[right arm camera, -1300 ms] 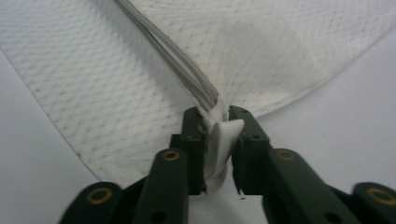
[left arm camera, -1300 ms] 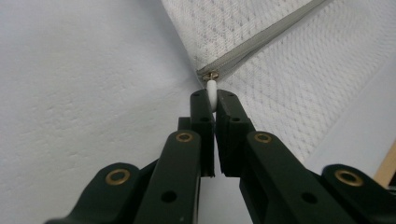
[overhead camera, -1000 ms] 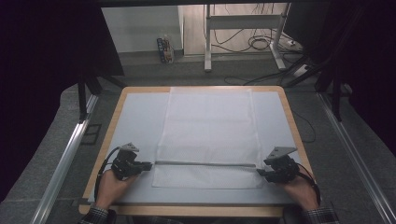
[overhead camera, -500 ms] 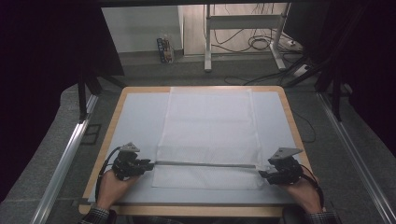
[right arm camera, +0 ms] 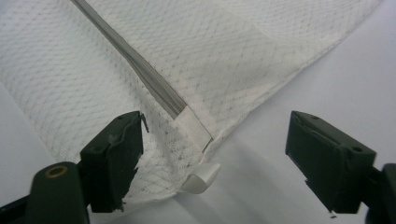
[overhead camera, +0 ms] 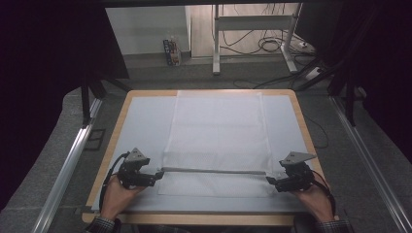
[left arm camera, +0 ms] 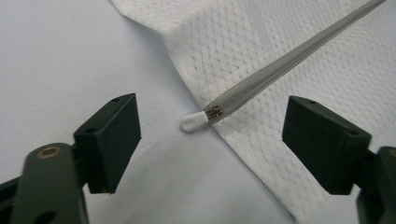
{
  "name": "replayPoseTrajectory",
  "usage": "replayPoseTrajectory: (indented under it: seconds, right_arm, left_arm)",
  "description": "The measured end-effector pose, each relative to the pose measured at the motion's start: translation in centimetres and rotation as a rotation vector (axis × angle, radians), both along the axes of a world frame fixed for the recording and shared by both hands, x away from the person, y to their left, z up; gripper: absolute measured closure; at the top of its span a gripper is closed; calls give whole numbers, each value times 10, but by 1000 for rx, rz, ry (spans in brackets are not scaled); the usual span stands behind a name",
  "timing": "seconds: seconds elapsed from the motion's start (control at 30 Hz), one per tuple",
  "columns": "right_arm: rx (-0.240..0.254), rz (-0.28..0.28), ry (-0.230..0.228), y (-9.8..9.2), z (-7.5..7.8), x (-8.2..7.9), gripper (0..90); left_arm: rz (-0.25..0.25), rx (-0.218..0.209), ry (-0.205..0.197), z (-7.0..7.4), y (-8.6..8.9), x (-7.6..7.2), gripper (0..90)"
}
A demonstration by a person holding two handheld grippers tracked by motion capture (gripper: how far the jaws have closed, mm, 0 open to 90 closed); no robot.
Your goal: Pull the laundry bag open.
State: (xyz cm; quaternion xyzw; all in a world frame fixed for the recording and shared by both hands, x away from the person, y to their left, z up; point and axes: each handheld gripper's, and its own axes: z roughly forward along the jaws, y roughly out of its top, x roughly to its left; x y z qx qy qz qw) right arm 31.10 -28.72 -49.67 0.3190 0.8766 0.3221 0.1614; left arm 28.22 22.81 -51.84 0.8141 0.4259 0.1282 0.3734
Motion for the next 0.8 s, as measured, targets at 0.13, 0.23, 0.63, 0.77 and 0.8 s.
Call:
replayPoseTrajectory:
  seconds: [0.13, 0.23, 0.63, 0.77, 0.8]
  right_arm:
    - [9, 3, -6, 0, 3, -2, 137]
    - [25, -2, -17, -1, 7, -5, 106]
    - [111, -46, -19, -12, 11, -22, 22]
    - [112, -60, -11, -16, 5, -29, 9]
    - [109, -63, -10, -17, 4, -31, 9]
  left_arm:
    - [22, 17, -31, 3, 2, -7, 106]
    - [40, 7, -57, 7, 5, -14, 64]
    - [83, 82, -112, 4, 15, -43, 6]
    - [101, 86, -105, -2, 22, -49, 4]
    - [103, 83, -98, -4, 23, -50, 3]
